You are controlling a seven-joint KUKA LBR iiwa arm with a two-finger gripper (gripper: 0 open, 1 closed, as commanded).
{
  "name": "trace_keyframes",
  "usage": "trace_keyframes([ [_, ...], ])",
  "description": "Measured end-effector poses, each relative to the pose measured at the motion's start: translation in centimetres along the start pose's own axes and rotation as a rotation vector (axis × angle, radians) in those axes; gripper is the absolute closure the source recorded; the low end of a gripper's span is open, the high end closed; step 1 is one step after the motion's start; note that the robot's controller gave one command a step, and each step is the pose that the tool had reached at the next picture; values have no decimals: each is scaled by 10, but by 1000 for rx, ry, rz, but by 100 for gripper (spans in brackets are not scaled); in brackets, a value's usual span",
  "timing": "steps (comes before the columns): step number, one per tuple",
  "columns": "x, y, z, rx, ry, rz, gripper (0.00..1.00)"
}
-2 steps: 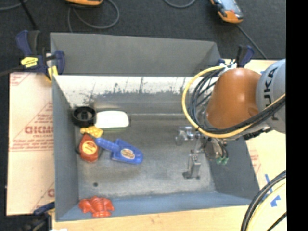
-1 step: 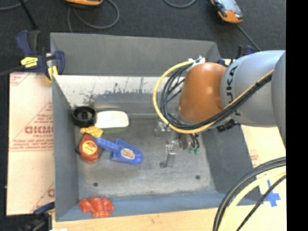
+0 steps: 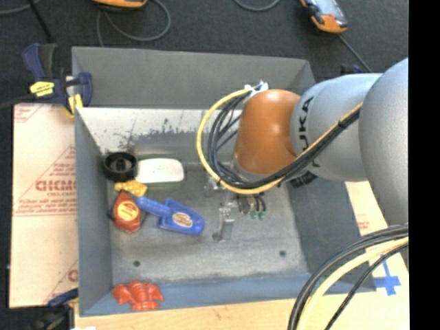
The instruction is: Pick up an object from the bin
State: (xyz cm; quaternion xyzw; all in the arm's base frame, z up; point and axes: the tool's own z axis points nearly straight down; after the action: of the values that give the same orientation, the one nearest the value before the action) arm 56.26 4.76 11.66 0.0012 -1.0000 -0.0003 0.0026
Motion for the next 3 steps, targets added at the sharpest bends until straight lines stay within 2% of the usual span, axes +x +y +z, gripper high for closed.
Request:
trace_keyframes([
  [1,-20,12,-6,-2,-18,12,0],
  [2,-3,47,31,1,-10,0,0],
  [3,-28,55,43,0,-8,317,100],
])
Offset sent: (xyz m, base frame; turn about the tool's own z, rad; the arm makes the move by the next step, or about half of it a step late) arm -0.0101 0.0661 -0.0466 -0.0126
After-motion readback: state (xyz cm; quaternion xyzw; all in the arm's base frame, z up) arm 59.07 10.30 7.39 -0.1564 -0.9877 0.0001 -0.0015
